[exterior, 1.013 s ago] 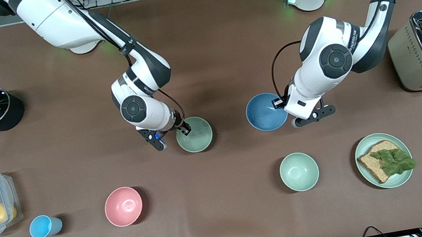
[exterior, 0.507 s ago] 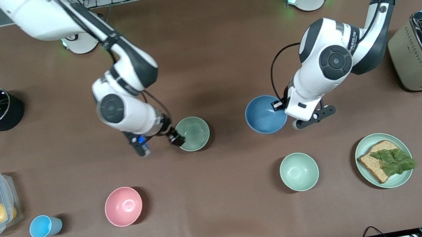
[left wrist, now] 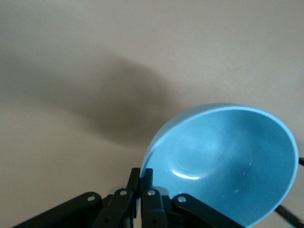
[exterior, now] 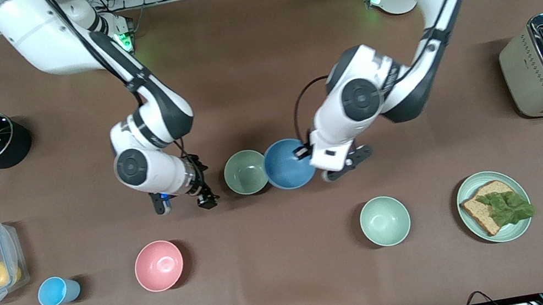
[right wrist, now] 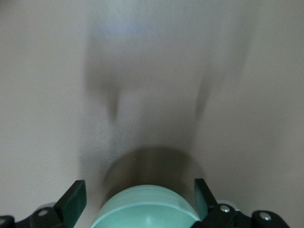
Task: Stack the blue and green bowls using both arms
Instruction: 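Carry the blue bowl over the green bowl with the left gripper, then lower the blue bowl into the green bowl with the left gripper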
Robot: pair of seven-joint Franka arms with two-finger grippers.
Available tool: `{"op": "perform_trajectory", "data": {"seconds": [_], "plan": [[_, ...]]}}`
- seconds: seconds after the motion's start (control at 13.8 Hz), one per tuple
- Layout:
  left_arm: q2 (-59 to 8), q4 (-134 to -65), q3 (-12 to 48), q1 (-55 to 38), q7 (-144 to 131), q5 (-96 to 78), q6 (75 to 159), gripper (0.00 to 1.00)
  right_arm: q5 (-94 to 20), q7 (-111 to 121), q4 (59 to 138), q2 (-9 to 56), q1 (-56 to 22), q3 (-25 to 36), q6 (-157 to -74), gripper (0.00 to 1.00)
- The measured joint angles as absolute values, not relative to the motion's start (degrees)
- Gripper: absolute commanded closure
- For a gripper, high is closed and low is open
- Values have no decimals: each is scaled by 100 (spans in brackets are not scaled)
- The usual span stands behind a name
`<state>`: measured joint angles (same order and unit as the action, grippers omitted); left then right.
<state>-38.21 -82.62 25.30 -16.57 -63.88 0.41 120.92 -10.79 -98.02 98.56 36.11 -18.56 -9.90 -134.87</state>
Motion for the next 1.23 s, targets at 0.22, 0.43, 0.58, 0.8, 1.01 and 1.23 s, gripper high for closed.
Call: {"op": "perform_trajectory", "data": {"seconds": [0.22, 0.43, 0.58, 0.8, 1.01, 1.23], "plan": [[-4152, -8089, 2504, -2031, -7011, 41, 12599, 100, -1079, -10017, 9853, 3856, -2081, -987, -13819, 0], [-4230, -8067, 2449, -2172, -7161, 41, 12667, 100, -1079, -10092, 9846, 3878, -2091, -960, -13829, 0], [-4229, -8059, 2430, -2175, -7162, 41, 12667, 100, -1079, -10156, 9846, 3895, -2089, -929, -13828, 0], [-4262, -8058, 2425, -2216, -7176, 41, 12667, 100, -1066, -10180, 9846, 3917, -2089, -882, -13829, 0], [-4372, -8056, 2424, -2329, -7227, 41, 12729, 100, -1051, -10188, 9846, 3942, -2088, -824, -13828, 0], [-4475, -8052, 2421, -2380, -7237, 41, 12878, 100, -1014, -10193, 9846, 3967, -2088, -765, -13828, 0]]}}
